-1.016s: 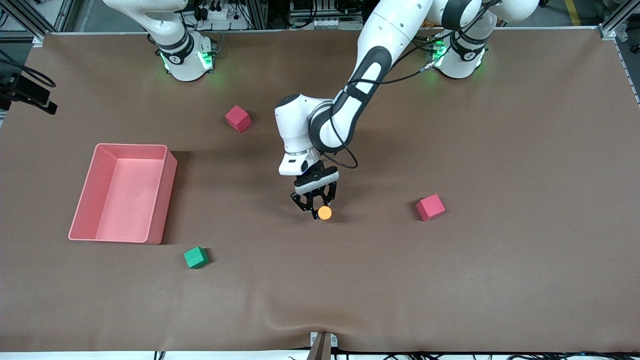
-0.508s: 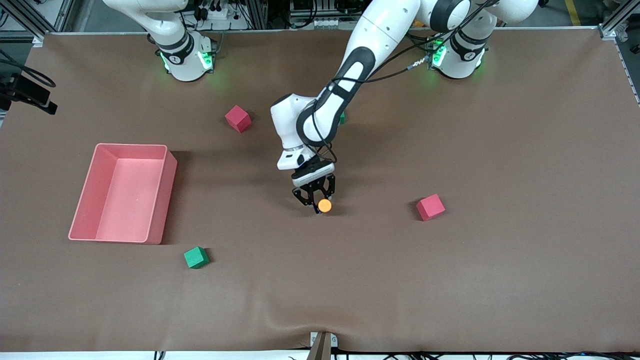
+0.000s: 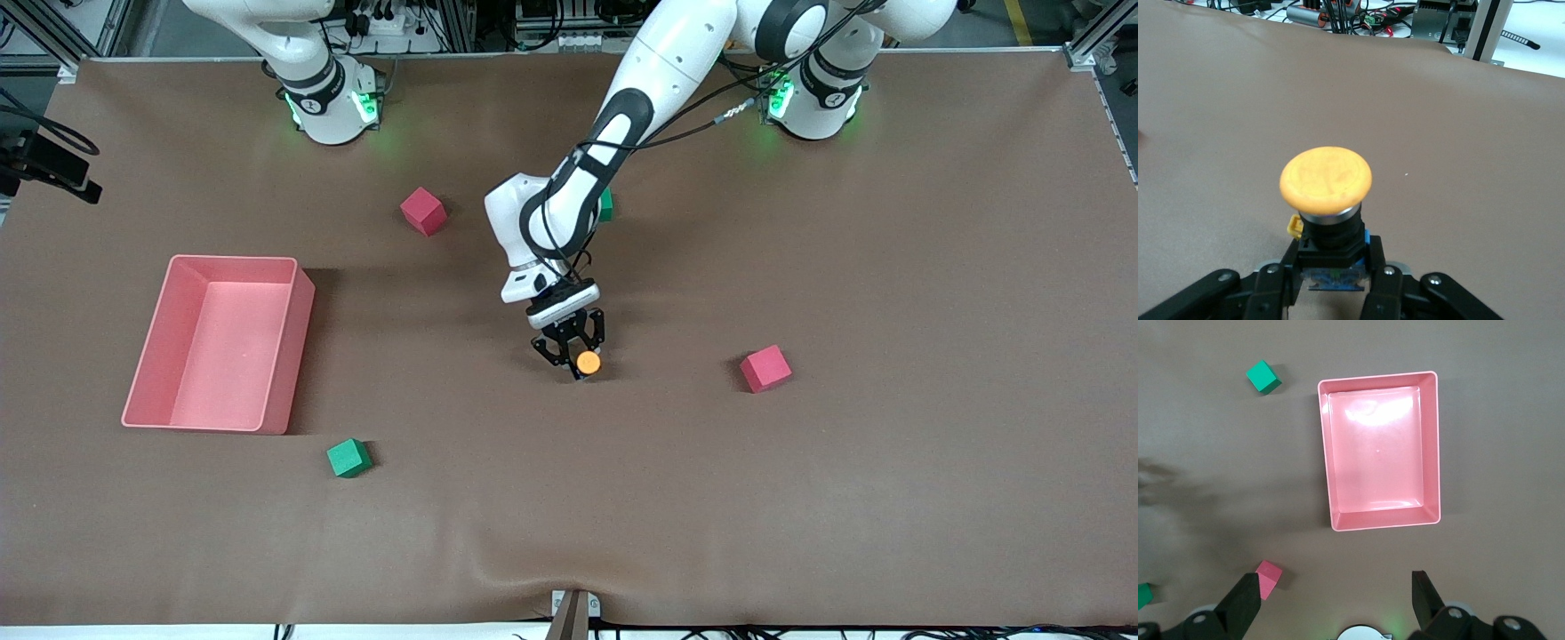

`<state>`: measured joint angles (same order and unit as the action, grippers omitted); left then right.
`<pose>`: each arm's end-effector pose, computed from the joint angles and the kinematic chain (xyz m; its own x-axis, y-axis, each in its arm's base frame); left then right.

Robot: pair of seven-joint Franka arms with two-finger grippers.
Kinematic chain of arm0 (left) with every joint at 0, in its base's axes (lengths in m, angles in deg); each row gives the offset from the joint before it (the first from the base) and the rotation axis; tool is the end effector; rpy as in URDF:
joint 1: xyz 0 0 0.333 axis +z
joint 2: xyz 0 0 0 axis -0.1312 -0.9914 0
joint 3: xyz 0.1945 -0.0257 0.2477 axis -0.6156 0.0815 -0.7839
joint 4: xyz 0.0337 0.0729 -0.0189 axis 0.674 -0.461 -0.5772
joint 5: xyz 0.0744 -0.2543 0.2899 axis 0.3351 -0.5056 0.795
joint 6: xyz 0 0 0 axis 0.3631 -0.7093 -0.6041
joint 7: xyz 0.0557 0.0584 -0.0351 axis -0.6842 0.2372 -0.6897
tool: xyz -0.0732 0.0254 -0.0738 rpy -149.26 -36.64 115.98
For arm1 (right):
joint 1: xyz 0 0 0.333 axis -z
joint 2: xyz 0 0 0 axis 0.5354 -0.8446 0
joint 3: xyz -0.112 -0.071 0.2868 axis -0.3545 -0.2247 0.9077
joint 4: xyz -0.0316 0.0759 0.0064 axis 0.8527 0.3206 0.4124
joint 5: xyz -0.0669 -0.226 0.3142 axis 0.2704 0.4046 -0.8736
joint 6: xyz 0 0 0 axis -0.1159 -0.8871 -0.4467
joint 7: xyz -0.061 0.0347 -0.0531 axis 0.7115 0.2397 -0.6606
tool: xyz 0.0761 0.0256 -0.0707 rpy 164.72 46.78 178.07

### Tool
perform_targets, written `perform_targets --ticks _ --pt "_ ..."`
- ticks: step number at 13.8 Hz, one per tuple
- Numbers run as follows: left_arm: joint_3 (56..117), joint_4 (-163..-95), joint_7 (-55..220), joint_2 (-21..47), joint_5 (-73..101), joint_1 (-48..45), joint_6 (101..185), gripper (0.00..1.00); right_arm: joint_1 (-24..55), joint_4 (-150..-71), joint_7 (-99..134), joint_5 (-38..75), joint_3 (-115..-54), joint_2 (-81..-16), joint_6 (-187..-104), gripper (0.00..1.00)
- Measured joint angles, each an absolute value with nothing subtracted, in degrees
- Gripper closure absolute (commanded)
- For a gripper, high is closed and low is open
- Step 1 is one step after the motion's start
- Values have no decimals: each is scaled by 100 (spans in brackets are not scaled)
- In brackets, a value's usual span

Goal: Place and upright button with both arms
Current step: 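Lower the button upright onto the table with the left gripper, then open the left gripper and raise it away from the button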

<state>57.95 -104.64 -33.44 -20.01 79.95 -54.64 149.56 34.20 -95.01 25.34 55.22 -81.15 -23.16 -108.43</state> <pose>0.4563 -0.5731 0.1293 0.5197 0.2847 0.8055 0.4623 -0.8866 0.0152 0.5222 -0.0336 0.6758 0.9921 -0.1109 -0.0579 -0.1112 -0.9938 -0.0017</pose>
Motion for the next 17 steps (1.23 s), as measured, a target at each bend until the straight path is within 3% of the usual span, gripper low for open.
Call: perform_targets --ticks 6,7,8,17 --pt "5782 -10467 -3495 -2231 8139 -5535 14923 100 3420 -9502 2534 5522 -8115 -2316 -10843 0" --pt "5774 -10467 -3495 -2237 8145 -5550 14909 60 3420 -9501 2534 5522 -8115 -2316 -10843 0" --pt "5771 -10466 -3495 -2239 8147 -5557 14902 1 3420 -9502 2534 5522 -8115 -2316 -10843 0" --pt "6094 -10346 -3263 -2150 7844 -5612 14700 0 3416 -9501 2534 5522 -8115 -2317 -10843 0"
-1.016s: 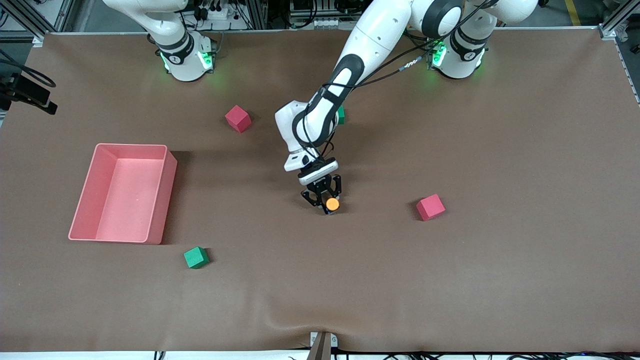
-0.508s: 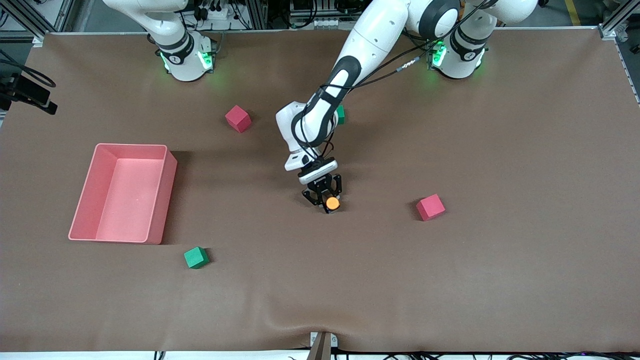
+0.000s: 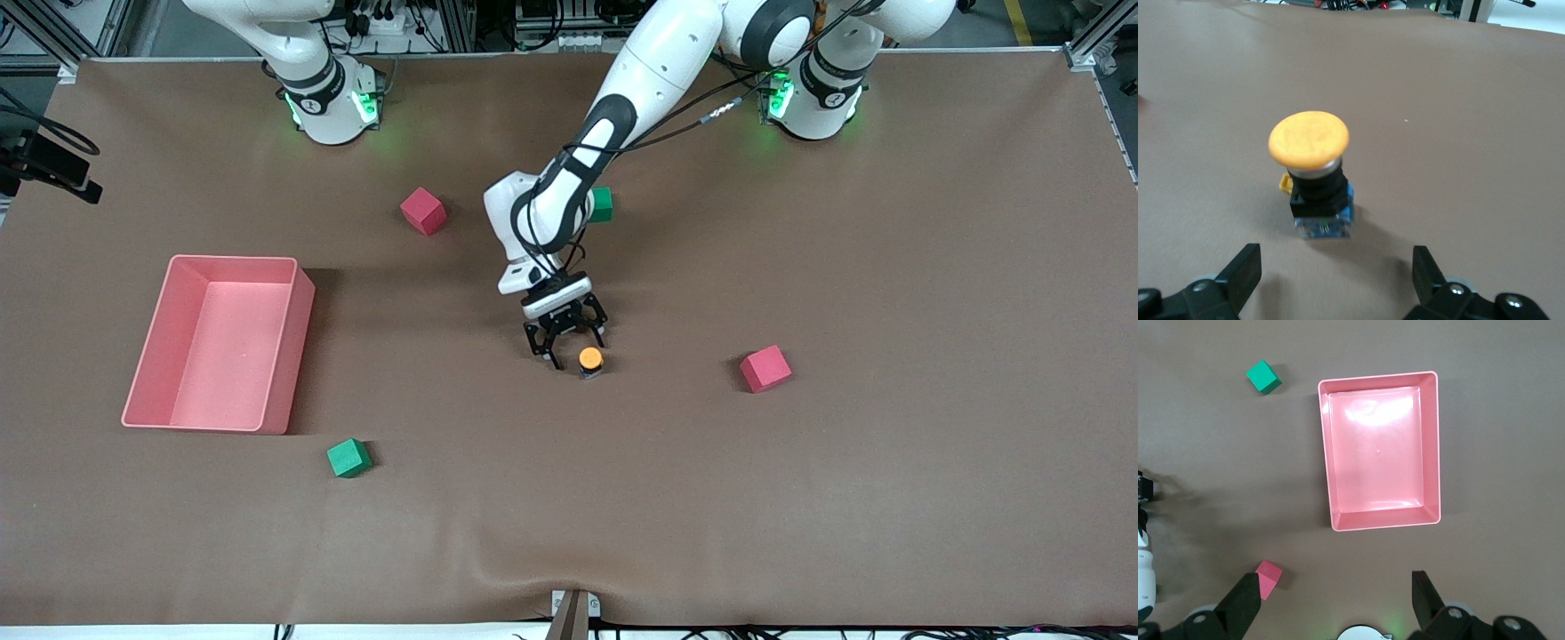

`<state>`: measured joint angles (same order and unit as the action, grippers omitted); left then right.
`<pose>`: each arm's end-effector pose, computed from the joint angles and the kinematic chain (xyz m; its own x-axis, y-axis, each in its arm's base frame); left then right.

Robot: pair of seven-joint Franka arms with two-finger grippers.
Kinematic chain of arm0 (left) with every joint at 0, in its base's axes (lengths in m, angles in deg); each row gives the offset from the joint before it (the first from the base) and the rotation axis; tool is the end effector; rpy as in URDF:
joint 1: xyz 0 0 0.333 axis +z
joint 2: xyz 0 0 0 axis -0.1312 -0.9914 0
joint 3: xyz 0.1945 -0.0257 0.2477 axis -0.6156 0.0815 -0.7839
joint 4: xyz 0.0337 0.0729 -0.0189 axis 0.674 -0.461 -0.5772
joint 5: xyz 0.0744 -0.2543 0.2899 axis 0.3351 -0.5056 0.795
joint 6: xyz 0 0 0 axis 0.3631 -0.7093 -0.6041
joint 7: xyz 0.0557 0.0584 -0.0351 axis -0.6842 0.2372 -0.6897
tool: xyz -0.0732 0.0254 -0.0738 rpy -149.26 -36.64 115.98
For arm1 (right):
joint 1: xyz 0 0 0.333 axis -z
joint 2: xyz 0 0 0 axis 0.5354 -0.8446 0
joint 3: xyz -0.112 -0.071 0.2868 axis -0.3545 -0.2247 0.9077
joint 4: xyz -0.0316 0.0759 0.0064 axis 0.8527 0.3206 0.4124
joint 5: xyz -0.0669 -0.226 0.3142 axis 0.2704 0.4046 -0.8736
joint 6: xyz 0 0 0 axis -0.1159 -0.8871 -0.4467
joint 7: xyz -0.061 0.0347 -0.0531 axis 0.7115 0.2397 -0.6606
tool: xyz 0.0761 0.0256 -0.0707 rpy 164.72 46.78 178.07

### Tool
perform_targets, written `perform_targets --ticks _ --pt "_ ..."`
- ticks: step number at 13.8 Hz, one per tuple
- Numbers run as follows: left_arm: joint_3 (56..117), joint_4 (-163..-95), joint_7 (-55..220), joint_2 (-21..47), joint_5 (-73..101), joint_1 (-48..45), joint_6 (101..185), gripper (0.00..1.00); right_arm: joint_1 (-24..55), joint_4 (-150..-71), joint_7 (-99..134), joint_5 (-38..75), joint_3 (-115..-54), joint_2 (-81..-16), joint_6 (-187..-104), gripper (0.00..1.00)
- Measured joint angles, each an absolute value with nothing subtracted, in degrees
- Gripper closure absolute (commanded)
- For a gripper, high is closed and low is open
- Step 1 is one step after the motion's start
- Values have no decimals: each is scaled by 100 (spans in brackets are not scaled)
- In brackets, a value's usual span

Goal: Place and upright button with both arms
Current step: 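Open the left gripper and raise it away from the button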

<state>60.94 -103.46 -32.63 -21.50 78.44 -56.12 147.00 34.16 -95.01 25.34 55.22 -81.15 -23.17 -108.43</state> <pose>0.4185 -0.5956 0.1124 0.5641 0.2645 0.7822 0.4479 -0.8938 -0.0208 0.5223 -0.0332 0.6757 0.9922 -0.1102 -0.0581 -0.1105 -0.9939 -0.0016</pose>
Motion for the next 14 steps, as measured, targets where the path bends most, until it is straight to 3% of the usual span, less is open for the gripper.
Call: perform_targets --ticks 9,14 --pt "6350 -10137 146 41 5059 -5498 12927 0 3395 -9501 2534 5524 -8114 -2343 -10843 0" --pt "6282 -10135 2993 1625 3665 -3942 12246 0 3389 -9495 2534 5525 -8115 -2356 -10844 0"
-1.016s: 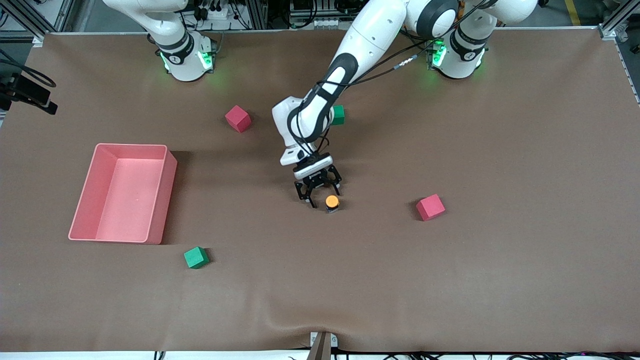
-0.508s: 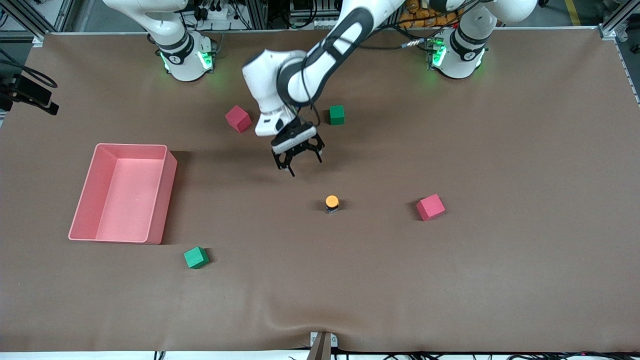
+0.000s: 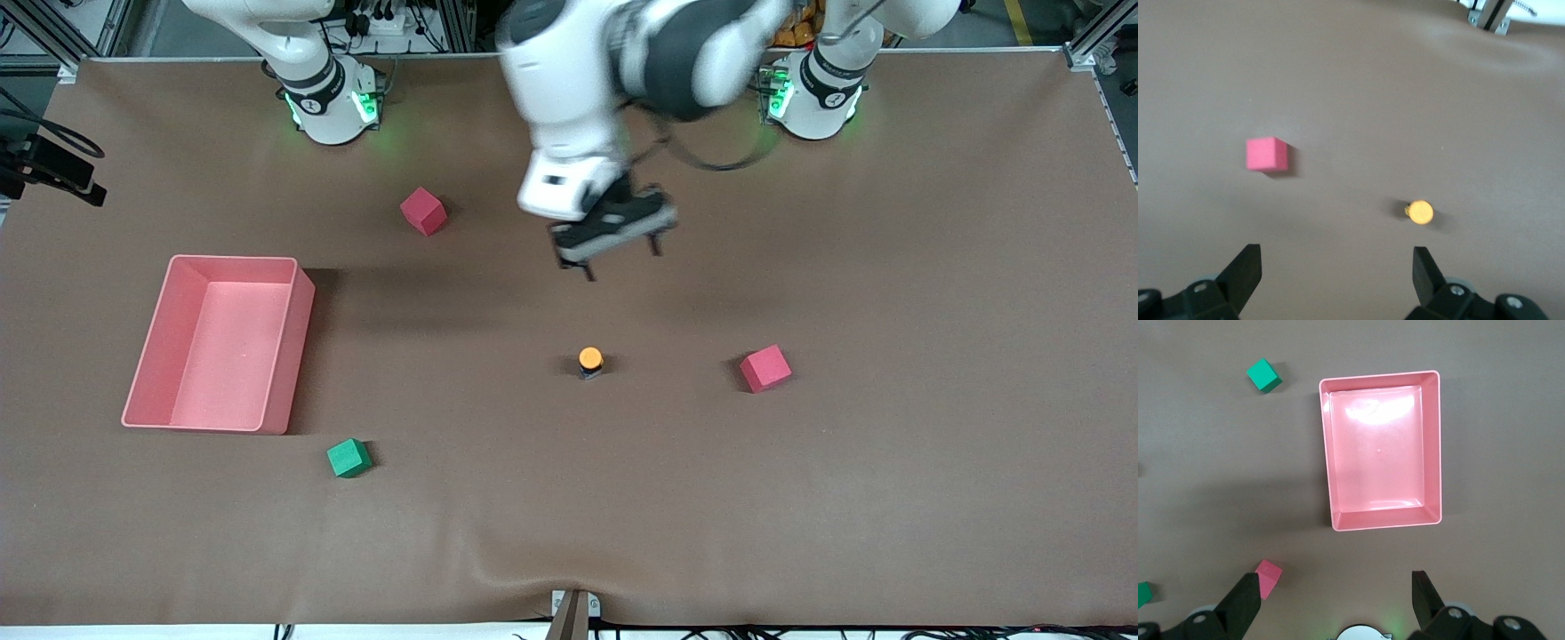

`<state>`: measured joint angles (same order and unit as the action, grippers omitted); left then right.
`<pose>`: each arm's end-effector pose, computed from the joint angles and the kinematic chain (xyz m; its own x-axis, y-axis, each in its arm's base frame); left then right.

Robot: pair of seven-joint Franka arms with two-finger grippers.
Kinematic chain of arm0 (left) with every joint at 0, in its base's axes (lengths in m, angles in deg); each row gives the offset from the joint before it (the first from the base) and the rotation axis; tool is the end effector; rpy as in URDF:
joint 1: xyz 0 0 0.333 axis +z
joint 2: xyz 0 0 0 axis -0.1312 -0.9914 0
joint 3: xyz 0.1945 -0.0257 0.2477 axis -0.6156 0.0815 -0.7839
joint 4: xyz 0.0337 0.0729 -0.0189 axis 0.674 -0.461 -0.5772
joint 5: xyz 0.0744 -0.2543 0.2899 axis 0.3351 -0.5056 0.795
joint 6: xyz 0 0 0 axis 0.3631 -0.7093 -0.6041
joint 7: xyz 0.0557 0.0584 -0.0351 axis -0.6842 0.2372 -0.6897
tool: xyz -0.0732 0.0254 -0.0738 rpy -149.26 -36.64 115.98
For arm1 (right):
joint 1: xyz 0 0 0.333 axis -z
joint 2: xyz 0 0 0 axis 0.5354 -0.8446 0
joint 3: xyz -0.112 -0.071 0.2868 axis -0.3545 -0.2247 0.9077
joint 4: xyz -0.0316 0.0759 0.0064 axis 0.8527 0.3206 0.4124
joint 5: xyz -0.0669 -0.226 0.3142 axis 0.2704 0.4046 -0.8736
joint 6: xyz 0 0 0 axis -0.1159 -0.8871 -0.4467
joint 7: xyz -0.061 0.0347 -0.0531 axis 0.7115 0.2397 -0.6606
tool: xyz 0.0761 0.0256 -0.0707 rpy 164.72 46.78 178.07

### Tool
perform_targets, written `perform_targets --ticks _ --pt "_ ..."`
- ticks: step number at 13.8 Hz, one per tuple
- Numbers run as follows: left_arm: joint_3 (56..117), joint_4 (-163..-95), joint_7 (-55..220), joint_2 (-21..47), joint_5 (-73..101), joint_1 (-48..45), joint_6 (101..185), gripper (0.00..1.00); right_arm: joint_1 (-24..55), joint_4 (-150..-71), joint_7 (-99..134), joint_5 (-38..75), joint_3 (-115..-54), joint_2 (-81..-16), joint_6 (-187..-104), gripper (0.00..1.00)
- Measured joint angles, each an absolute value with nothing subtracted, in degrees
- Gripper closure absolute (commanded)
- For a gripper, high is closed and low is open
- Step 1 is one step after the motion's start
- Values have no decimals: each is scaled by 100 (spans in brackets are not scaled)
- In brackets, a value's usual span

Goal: Place and upright button with both arms

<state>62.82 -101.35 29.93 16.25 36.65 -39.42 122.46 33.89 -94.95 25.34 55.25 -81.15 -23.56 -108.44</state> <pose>0.5140 -0.4399 0.5511 0.9344 0.2526 0.2512 0.2863 -0.9521 -0.1074 0.5248 -0.0309 0.6726 0.9924 -0.1056 -0.0636 -0.1059 -0.9944 -0.0006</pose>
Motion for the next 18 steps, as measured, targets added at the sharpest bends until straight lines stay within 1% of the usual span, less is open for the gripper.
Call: perform_targets --ticks 3,7,10,13,14,15,17,18 --pt "6285 -10187 4516 2188 3016 -2839 12073 0 3387 -9493 2534 5525 -8115 -2359 -10844 0" --pt "6299 -10208 6075 2559 2913 -1656 11677 0 3385 -9492 2534 5525 -8114 -2359 -10844 0" --pt "6304 -10229 7007 2666 2912 -1029 11395 0 3385 -9492 2534 5525 -8114 -2359 -10844 0" --pt "6344 -10245 7655 2779 2912 -571 11348 0 3385 -9491 2534 5525 -8115 -2359 -10844 0" --pt "6431 -10282 7923 2891 2912 -343 11311 0 3385 -9491 2534 5525 -8116 -2359 -10844 0" --pt "6647 -10380 8164 3039 2911 2 11265 0 3385 -9491 2534 5525 -8116 -2359 -10844 0" --pt "7103 -10761 8387 3378 2897 635 11223 0 3385 -9491 2534 5525 -8116 -2359 -10844 0" --pt "7198 -11013 8430 3554 2847 780 11220 0 3385 -9491 2534 5525 -8116 -2359 -10844 0"
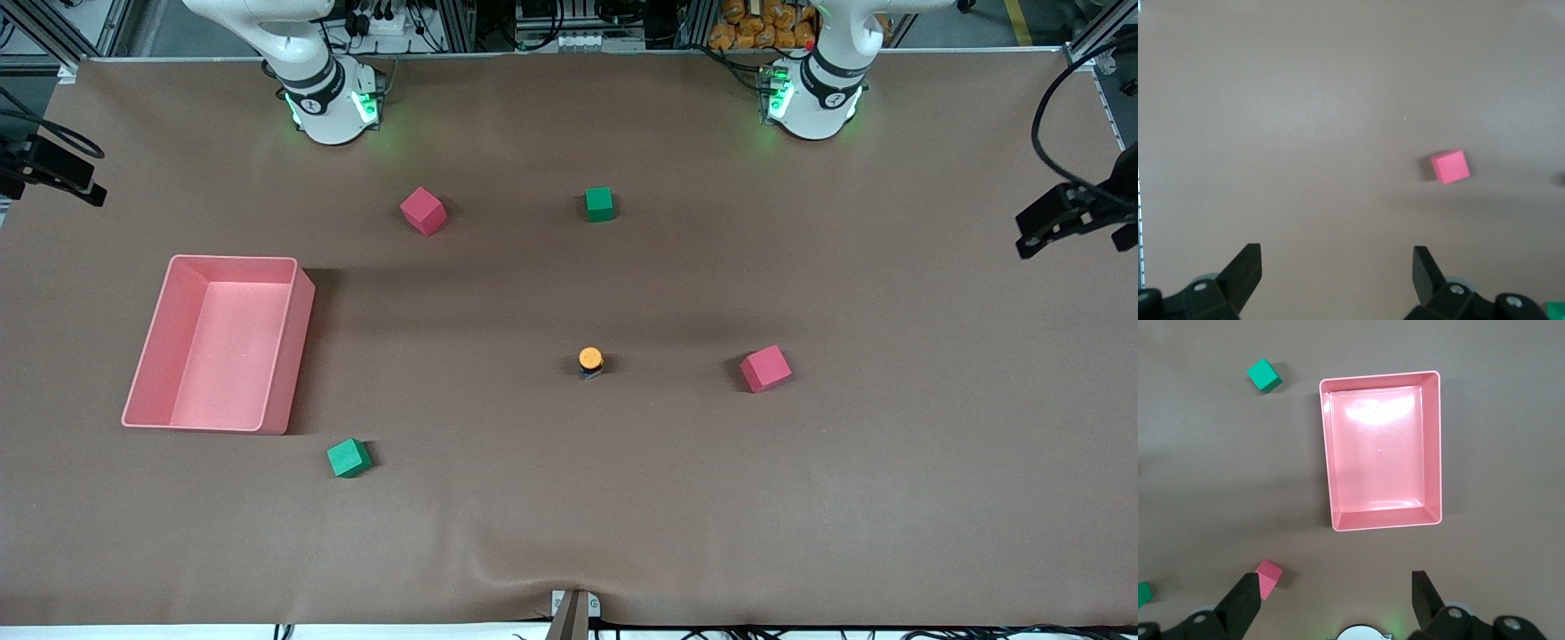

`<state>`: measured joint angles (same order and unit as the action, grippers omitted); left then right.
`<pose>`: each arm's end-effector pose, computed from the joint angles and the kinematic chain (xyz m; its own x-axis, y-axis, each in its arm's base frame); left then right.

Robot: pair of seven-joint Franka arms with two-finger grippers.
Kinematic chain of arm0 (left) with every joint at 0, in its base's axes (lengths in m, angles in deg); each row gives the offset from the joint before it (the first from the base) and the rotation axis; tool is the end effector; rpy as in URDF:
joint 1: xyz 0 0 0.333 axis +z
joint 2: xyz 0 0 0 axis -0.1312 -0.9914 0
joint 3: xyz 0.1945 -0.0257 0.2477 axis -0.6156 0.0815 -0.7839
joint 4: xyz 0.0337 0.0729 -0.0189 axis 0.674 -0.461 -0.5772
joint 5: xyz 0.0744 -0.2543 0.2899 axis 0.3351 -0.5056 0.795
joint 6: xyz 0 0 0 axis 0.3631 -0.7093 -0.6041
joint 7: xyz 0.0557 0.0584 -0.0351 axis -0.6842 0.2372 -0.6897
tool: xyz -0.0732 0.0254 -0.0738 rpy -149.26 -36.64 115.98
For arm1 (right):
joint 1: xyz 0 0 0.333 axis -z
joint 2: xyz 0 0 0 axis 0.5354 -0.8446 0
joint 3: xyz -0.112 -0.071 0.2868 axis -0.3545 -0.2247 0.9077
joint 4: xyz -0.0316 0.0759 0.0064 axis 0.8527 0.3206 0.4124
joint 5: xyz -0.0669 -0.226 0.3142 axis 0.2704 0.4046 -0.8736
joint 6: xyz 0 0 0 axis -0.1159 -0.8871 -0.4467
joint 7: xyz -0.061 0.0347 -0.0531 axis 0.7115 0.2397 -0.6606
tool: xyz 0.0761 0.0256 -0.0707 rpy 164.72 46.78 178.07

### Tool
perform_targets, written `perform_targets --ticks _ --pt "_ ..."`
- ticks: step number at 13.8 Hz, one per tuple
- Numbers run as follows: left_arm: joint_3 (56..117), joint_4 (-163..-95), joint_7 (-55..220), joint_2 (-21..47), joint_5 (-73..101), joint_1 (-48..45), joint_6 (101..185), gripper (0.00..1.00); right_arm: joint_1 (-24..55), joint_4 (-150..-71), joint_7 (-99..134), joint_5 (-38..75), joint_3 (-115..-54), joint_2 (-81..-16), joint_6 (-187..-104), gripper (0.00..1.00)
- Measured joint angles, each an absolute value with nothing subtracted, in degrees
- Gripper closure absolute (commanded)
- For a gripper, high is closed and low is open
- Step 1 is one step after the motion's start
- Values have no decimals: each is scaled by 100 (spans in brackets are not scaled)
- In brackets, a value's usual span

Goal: Place and upright button with both arms

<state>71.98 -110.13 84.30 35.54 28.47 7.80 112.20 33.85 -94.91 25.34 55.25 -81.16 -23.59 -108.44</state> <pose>0.5625 -0.0211 0.6674 0.9982 0.0293 0.0517 0.0338 -0.9956 -0.0877 0.5250 -0.0306 0.6726 0.9924 -0.1051 -0.0634 -0.1054 -0.9944 -0.0006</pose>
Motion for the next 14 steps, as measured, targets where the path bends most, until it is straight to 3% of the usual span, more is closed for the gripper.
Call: perform_targets --ticks 5,14 --pt "7243 -11917 8434 4188 2553 962 11238 0 3385 -9491 2534 5525 -8116 -2359 -10844 0" --pt "7244 -11944 8438 4298 2553 997 11304 0 3385 -9491 2534 5525 -8116 -2359 -10844 0"
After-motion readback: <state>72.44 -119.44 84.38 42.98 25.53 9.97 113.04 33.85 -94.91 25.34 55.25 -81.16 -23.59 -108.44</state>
